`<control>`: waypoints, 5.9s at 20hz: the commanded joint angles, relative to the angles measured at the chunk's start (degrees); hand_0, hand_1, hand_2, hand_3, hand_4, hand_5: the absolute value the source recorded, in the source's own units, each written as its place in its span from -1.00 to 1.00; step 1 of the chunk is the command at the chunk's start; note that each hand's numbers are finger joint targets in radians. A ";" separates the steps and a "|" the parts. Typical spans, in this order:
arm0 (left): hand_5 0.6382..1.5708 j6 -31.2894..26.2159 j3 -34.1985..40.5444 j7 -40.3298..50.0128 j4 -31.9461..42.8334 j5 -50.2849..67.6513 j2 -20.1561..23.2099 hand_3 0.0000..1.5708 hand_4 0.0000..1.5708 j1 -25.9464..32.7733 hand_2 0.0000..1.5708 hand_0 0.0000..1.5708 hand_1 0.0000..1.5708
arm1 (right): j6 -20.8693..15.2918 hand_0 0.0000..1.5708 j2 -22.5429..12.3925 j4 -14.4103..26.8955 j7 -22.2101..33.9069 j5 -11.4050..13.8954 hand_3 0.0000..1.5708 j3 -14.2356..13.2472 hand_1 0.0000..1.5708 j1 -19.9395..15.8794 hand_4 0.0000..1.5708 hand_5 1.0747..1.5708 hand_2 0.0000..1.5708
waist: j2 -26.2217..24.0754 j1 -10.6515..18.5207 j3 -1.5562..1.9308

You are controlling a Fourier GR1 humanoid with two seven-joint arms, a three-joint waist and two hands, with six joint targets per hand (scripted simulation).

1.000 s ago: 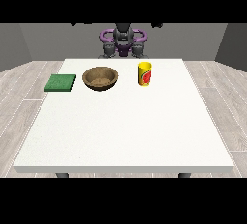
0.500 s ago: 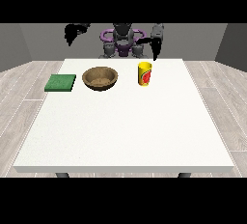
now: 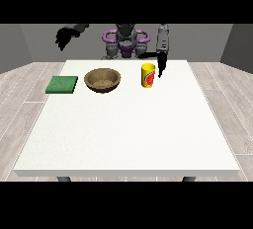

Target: Pick the cup and pour the ball into the bowl, then pick the bowl and place it on the pad

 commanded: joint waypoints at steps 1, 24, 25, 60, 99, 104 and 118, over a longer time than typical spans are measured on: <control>0.70 0.39 0.80 0.33 7.47 0.04 -0.70 -1.00 -0.82 -3.42 -1.00 -1.00 -1.00 | 1.57 -1.00 -0.88 3.73 1.30 -0.65 -1.00 -0.91 -1.00 1.56 -0.15 0.96 -1.00 | -4.36 -0.01 0.00; 0.66 15.24 4.11 -13.22 31.47 -7.76 2.34 1.00 0.79 -11.98 1.00 0.64 0.64 | 10.62 -1.00 -8.74 6.74 3.29 -9.63 -0.77 -7.98 -1.00 0.25 -0.19 0.98 -1.00 | -4.34 -5.78 0.04; 0.71 18.49 1.25 -11.17 29.81 -10.34 -0.50 1.00 0.77 -13.52 1.00 0.62 0.62 | 11.62 -1.00 -11.63 12.86 1.89 -11.04 -0.66 -11.36 -1.00 -3.67 -0.19 0.99 -1.00 | -3.62 -3.73 0.08; 1.00 2.53 -47.73 56.41 38.11 -72.84 -3.35 0.97 0.30 -41.84 0.71 -0.48 -0.48 | 15.81 -1.00 -12.24 34.03 0.19 -7.43 -0.58 -9.09 -1.00 -8.51 -0.12 0.93 -1.00 | -16.55 -4.28 0.04; 0.98 -23.54 17.13 28.56 3.87 9.09 23.15 -1.00 0.30 -31.42 -1.00 -1.00 -1.00 | -0.79 -1.00 0.27 44.28 -16.42 -1.60 -1.00 -10.42 -1.00 -8.34 -0.11 0.98 -1.00 | -2.51 18.37 0.03; 0.94 -21.91 18.40 29.00 1.69 9.93 24.49 -1.00 0.27 -27.30 -1.00 -1.00 -1.00 | -0.24 -1.00 0.73 51.31 -19.10 -0.70 -1.00 -8.52 -1.00 -13.96 -0.26 0.95 -1.00 | -3.45 15.13 0.04; 0.93 -25.55 21.61 31.98 -4.66 16.43 30.89 -1.00 0.30 -25.66 -1.00 -1.00 -1.00 | 1.30 -1.00 -2.47 65.00 -29.43 -0.38 -1.00 -10.32 -1.00 -19.35 -0.43 0.90 -1.00 | 1.94 16.37 0.06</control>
